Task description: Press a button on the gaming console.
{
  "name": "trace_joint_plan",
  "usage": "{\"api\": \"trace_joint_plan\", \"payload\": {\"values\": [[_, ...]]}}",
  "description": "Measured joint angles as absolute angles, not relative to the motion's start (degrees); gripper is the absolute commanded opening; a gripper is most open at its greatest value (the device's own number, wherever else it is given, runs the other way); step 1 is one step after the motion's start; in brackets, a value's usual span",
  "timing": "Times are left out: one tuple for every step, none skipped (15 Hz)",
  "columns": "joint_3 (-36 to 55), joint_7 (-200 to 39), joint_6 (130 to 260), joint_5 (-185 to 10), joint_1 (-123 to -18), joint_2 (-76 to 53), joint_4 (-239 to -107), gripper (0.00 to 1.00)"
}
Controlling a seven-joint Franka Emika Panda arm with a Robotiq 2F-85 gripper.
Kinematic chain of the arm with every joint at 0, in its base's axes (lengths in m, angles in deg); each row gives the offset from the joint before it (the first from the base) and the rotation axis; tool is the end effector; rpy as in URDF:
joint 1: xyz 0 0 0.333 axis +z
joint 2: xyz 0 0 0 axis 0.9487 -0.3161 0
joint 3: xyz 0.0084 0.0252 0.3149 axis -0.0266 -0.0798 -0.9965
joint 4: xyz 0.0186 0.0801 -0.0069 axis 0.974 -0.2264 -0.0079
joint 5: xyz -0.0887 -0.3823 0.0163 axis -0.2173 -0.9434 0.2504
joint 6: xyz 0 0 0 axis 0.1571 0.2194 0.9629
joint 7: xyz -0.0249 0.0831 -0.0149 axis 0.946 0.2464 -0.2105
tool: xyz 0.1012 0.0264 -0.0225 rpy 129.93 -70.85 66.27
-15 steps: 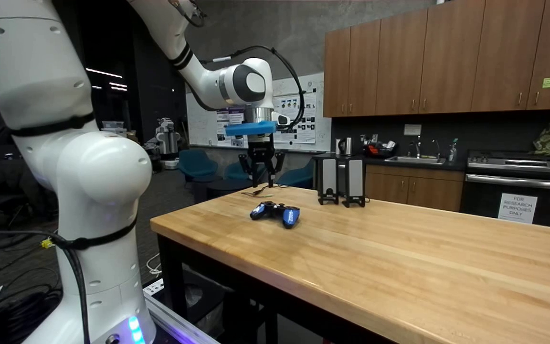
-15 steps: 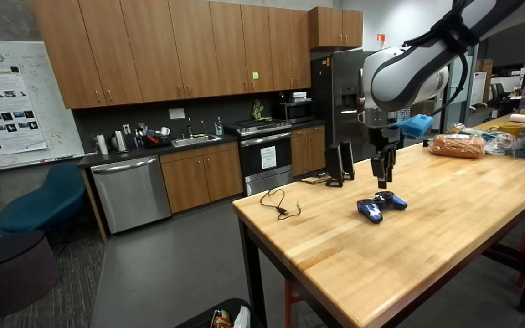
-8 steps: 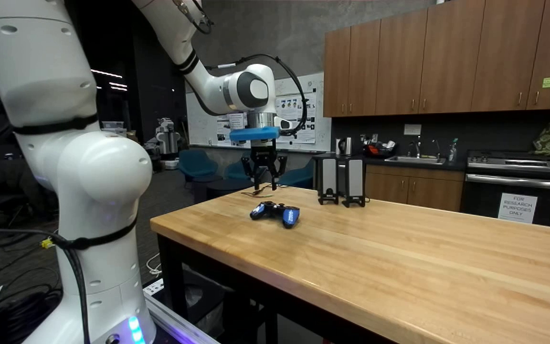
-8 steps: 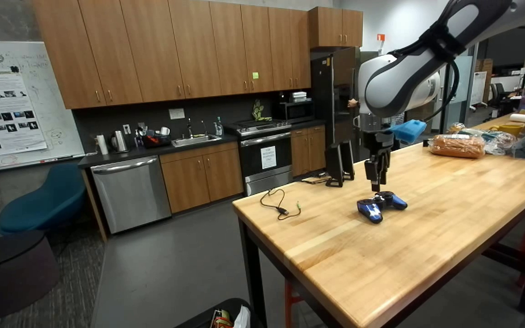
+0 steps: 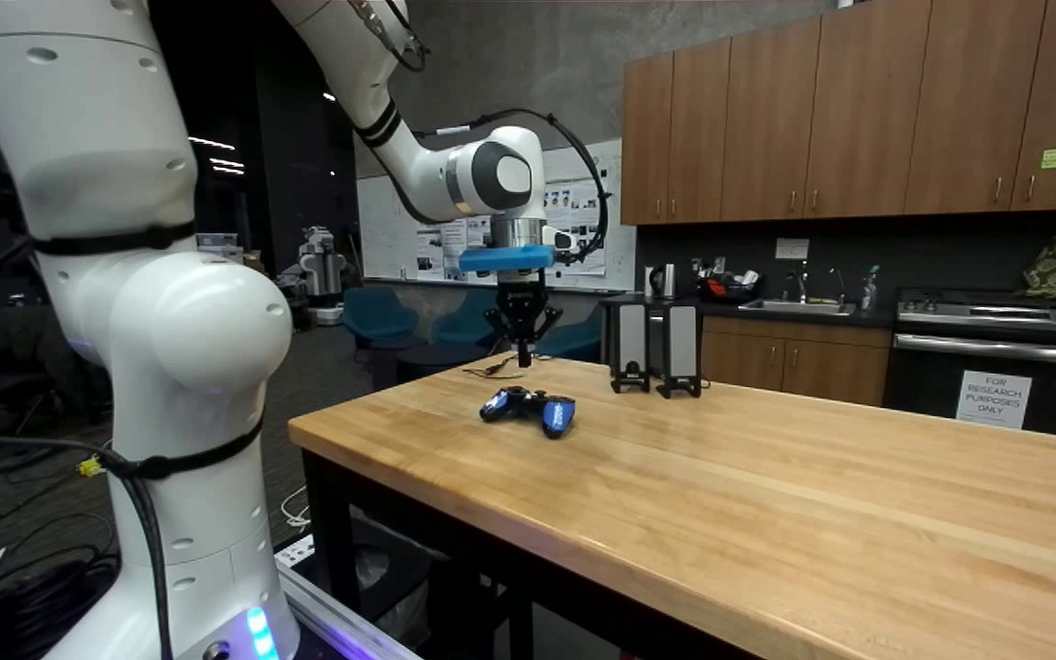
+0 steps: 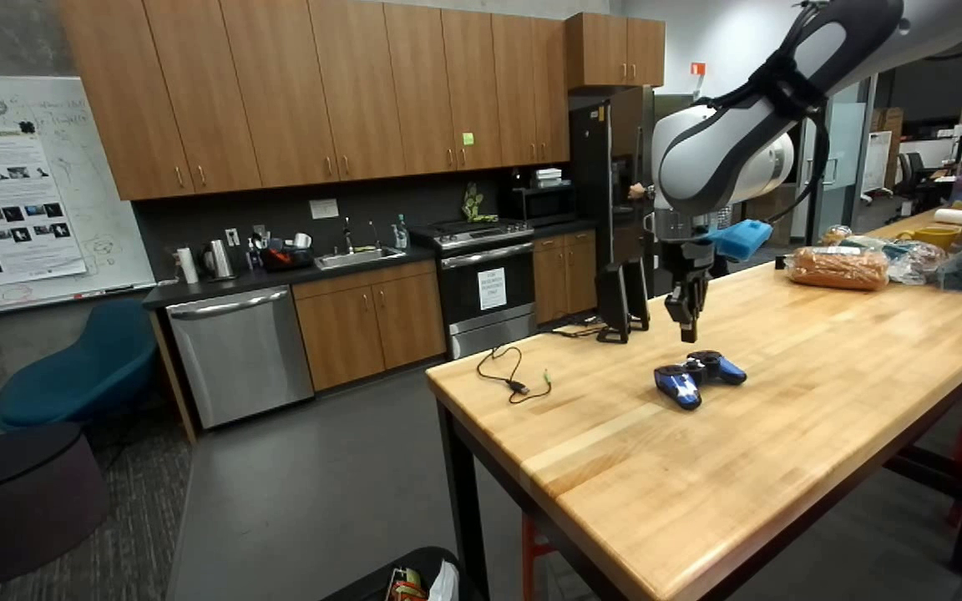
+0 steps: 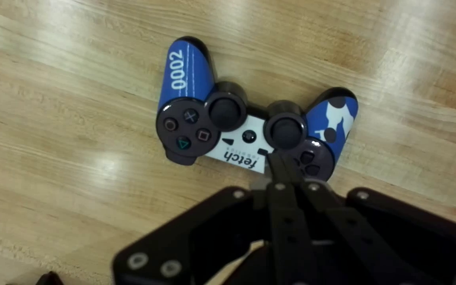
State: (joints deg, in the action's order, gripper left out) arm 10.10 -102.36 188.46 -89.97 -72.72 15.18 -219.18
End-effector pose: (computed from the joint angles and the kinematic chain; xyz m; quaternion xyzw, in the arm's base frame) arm 0.4603 -0.0504 0.3758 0.9911 0.1296 -0.0119 0.0282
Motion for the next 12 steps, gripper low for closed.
{"api": "trace_joint_plan", "payload": {"values": [[10.26, -102.56, 188.46, -89.94, -72.72, 14.79, -218.81, 0.00], [10.37, -102.66, 188.46, -89.93, -72.74, 14.42, -218.49, 0.00], [10.43, -102.72, 188.46, -89.93, -72.76, 14.03, -218.17, 0.00], [10.46, -102.76, 188.46, -89.92, -72.81, 13.69, -217.93, 0.00], [10.46, -102.79, 188.46, -89.92, -72.89, 13.32, -217.69, 0.00], [10.47, -102.82, 188.46, -89.89, -72.94, 12.98, -217.51, 0.00], [10.49, -102.83, 188.46, -89.87, -72.96, 12.68, -217.39, 0.00], [10.51, -102.83, 188.44, -89.87, -72.97, 12.42, -217.34, 0.00], [10.51, -102.83, 188.42, -89.87, -72.97, 12.24, -217.32, 0.00], [10.52, -102.83, 188.36, -89.85, -72.98, 12.08, -217.29, 0.00], [10.52, -102.83, 188.28, -89.82, -72.98, 11.95, -217.26, 0.00], [10.52, -102.83, 188.20, -89.78, -72.98, 11.87, -217.26, 0.00]]}}
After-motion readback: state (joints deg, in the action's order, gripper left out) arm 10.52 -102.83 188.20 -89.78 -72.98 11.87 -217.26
